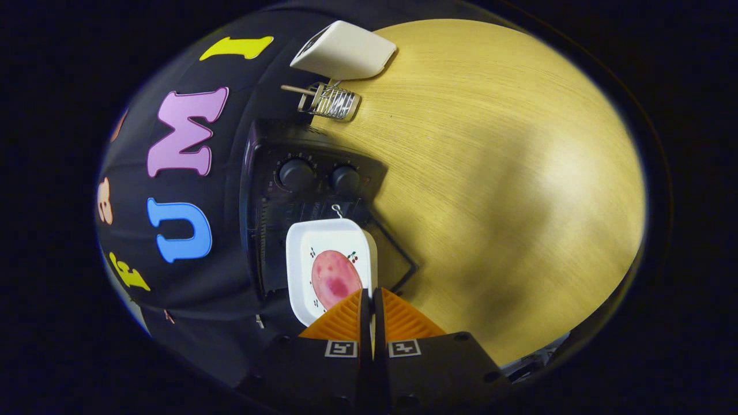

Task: Open the toaster oven, put the food inside, and close the toaster oven door.

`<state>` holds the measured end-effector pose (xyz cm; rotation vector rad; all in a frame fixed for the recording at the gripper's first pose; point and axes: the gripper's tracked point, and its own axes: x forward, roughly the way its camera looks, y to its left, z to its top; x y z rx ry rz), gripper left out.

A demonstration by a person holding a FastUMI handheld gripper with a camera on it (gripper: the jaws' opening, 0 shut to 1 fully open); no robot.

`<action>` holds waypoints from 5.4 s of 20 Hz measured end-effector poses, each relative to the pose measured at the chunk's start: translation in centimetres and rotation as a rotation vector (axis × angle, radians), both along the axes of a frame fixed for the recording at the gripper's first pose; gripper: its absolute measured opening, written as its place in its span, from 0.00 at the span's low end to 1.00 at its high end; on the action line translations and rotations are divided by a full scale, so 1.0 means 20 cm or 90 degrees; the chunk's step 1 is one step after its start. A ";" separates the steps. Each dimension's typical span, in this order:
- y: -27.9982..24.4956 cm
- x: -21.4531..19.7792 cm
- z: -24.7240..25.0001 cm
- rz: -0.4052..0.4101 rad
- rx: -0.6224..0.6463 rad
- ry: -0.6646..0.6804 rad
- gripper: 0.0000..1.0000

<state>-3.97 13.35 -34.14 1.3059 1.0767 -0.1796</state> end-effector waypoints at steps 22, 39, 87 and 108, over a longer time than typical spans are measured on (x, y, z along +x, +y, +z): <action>0.51 0.53 -0.18 -0.297 -0.029 0.107 0.07; 0.54 0.22 0.21 0.047 -0.100 -0.102 0.98; 0.51 -0.18 -0.25 0.464 -0.551 -0.204 0.99; 0.28 0.01 0.45 0.380 -0.610 -0.447 0.99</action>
